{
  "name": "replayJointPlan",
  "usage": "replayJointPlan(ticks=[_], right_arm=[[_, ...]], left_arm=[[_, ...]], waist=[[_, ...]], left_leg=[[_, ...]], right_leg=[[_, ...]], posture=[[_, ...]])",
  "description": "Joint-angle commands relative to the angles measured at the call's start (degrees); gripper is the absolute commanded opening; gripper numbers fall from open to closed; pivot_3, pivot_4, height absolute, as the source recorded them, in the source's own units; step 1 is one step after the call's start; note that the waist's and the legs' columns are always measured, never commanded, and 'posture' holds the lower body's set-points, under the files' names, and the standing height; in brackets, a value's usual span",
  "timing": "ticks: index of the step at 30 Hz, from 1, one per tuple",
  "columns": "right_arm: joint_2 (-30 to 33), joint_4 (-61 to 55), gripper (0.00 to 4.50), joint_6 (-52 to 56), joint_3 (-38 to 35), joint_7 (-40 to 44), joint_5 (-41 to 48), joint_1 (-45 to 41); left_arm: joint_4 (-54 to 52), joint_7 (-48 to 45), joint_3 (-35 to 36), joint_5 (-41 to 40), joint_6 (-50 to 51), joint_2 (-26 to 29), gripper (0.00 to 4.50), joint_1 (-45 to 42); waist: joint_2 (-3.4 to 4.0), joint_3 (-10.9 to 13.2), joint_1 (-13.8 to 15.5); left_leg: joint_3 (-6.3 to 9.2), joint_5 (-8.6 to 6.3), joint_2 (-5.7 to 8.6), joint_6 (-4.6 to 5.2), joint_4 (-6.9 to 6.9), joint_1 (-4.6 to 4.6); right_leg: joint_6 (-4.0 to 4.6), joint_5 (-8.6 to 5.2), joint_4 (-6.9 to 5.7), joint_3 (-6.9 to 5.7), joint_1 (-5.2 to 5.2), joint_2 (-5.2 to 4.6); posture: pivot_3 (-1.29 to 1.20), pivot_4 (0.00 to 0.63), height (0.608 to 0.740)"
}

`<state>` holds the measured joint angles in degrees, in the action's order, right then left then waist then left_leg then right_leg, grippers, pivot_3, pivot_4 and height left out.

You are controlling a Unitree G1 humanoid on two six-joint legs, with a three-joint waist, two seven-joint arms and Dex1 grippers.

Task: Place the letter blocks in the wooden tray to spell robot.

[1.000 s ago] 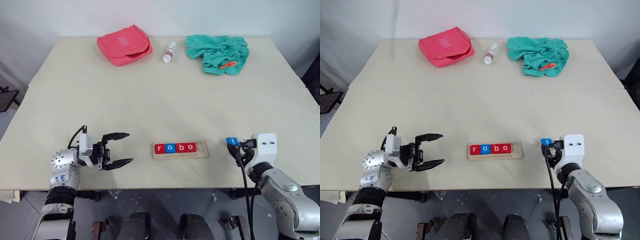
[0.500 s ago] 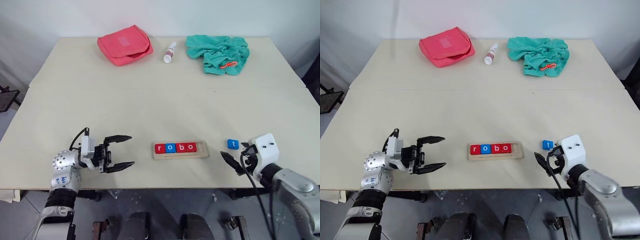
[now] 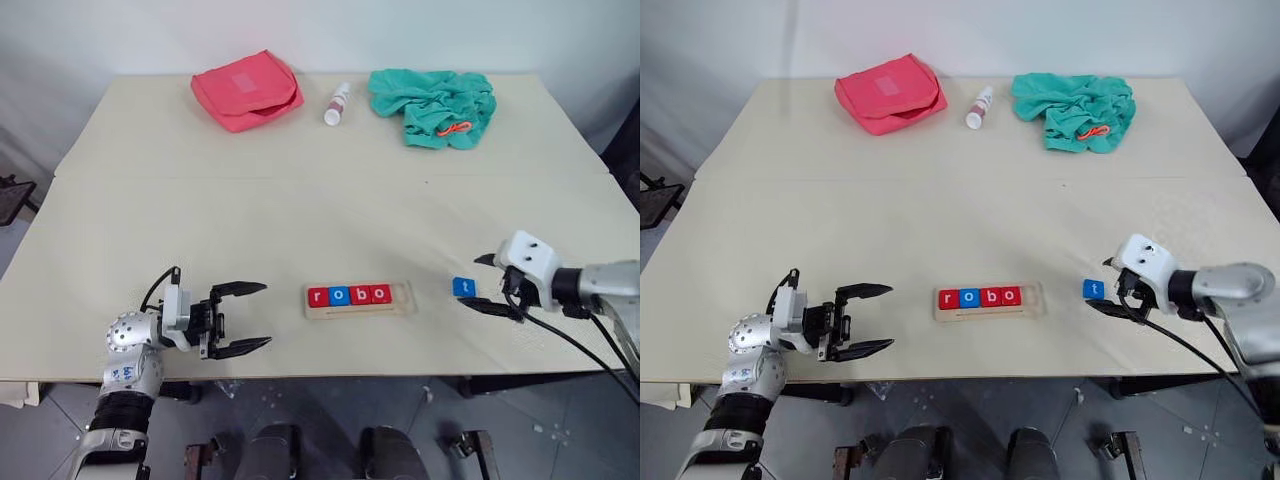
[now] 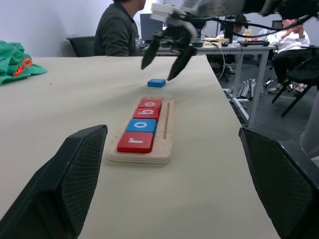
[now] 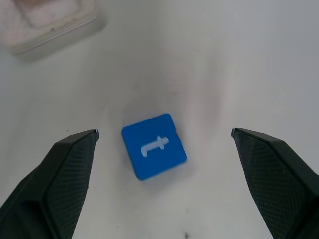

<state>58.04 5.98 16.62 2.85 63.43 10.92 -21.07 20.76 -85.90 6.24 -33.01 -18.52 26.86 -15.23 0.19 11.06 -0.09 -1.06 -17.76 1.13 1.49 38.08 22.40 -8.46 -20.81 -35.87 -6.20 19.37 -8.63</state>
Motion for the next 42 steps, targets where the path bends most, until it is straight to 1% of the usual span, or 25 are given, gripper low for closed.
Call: replayJointPlan(ticks=[1, 3, 6, 11, 13, 15, 20, 22, 24, 27, 31, 36, 42], right_arm=[[0.2, 6.0, 4.46, -4.6, 2.8, 5.0, -2.9, -3.7], [-0.6, 8.5, 4.46, -5.4, 4.4, 6.8, -3.7, -6.0], [-1.0, 10.5, 3.92, -5.7, 6.1, 8.7, -5.1, -7.9], [-1.3, 11.1, 2.2, -7.0, 6.1, 9.5, -5.9, -8.6], [-1.0, 9.6, 1.53, -6.7, 5.3, 9.6, -5.6, -8.5], [-1.2, 7.6, 1.47, -5.4, 4.5, 9.0, -5.1, -9.1], [-1.5, -2.1, 1.47, 2.8, 3.2, 9.3, -1.4, -10.4], [-2.8, -8.3, 1.47, 8.1, 4.2, 9.6, 1.0, -11.8], [-4.0, -11.4, 1.47, 10.9, 5.4, 9.9, 2.1, -12.8], [-5.4, -12.0, 1.47, 11.5, 7.5, 10.1, 1.0, -13.8], [-7.1, -9.2, 1.47, 9.5, 9.8, 10.5, -0.6, -15.3], [-9.0, -4.1, 1.47, 4.8, 12.3, 11.4, -2.9, -16.3], [-10.9, -1.6, 1.47, 3.0, 13.0, 12.6, -3.5, -17.6]], left_arm=[[-3.0, 0.4, 1.0, -0.6, -0.2, -0.1, 4.5, 1.9], [-4.4, 1.0, 1.4, -0.5, -0.3, -0.1, 4.5, 3.3], [-6.1, 1.9, 1.6, -0.6, 0.0, -0.1, 4.5, 4.7], [-7.3, 2.8, 1.7, -0.6, 0.2, 0.1, 4.5, 5.7], [-7.4, 3.0, 1.7, -0.6, 0.2, 0.1, 4.5, 5.7], [-7.1, 3.0, 1.7, -0.5, 0.2, 0.1, 4.5, 5.4], [-5.2, 2.5, 1.5, -0.3, 0.1, 0.0, 4.5, 3.6], [-3.9, 2.1, 1.3, -0.1, -0.2, -0.4, 4.5, 2.4], [-2.8, 1.9, 1.0, 0.1, -0.5, -0.7, 4.5, 1.3], [-2.0, 1.6, 0.9, 0.4, -0.8, -1.3, 4.5, 0.3], [-1.8, 1.6, 0.8, 0.6, -0.9, -1.5, 4.5, -0.1], [-3.7, 1.8, 1.5, 0.2, -1.0, -1.2, 4.5, 2.1], [-5.4, 2.8, 1.7, 0.1, -0.7, -1.0, 4.5, 3.7]], waist=[[0.0, 0.0, 0.2], [-0.01, 0.0, 0.0], [-0.01, 0.0, 0.0], [-0.02, 0.0, 0.1], [-0.02, 0.0, 0.1], [-0.02, 0.0, 0.0], [-0.01, 0.0, 0.0], [-0.01, 0.0, 0.0], [-0.01, 0.0, 0.0], [-0.01, 0.0, 0.2], [-0.01, 0.0, 0.1], [-0.01, 0.0, -0.1], [-0.01, 0.0, -0.1]], left_leg=[[0.01, 0.0, 0.03, 0.0, 0.02, 0.01], [0.01, 0.0, 0.04, 0.01, 0.05, 0.03], [0.03, 0.0, 0.0, 0.0, 0.07, 0.03], [0.07, 0.0, 0.01, 0.0, 0.13, 0.01], [0.07, 0.0, 0.01, 0.0, 0.15, 0.01], [0.07, 0.0, 0.01, 0.0, 0.16, 0.01], [0.06, -0.01, -0.01, -0.01, 0.14, 0.02], [0.06, -0.01, 0.0, -0.01, 0.13, 0.02], [0.08, -0.01, -0.01, -0.02, 0.13, 0.03], [0.13, -0.01, 0.03, -0.02, 0.14, 0.05], [0.17, -0.01, 0.06, -0.02, 0.14, 0.07], [0.15, -0.01, 0.05, -0.02, 0.13, 0.07], [0.14, -0.01, 0.03, -0.02, 0.09, 0.07]], right_leg=[[0.0, 0.0, 0.0, 0.0, 0.0, -0.03], [0.0, 0.0, 0.01, -0.01, -0.01, -0.04], [0.0, 0.0, 0.0, -0.03, -0.02, -0.02], [0.0, 0.0, 0.02, -0.04, -0.11, -0.03], [0.0, 0.0, 0.02, -0.04, -0.11, -0.02], [0.0, 0.0, 0.02, -0.04, -0.12, -0.03], [0.0, 0.0, 0.01, -0.03, -0.06, -0.01], [0.0, 0.0, 0.01, -0.03, -0.06, -0.01], [0.0, 0.0, 0.01, -0.03, -0.04, 0.0], [0.0, 0.0, 0.0, -0.04, -0.05, -0.02], [0.0, 0.0, 0.0, -0.04, -0.04, -0.03], [0.0, 0.0, 0.0, -0.06, -0.03, -0.02], [0.0, 0.0, -0.02, -0.07, 0.01, -0.01]], posture=[[0.0, 0.15, 0.74], [0.0, 0.15, 0.74], [0.0, 0.15, 0.74], [0.0, 0.15, 0.74], [0.0, 0.15, 0.74], [0.0, 0.15, 0.74], [0.0, 0.15, 0.74], [0.0, 0.15, 0.74], [0.0, 0.15, 0.74], [0.0, 0.15, 0.74], [0.0, 0.15, 0.74], [0.0, 0.15, 0.74], [0.0, 0.15, 0.74]])
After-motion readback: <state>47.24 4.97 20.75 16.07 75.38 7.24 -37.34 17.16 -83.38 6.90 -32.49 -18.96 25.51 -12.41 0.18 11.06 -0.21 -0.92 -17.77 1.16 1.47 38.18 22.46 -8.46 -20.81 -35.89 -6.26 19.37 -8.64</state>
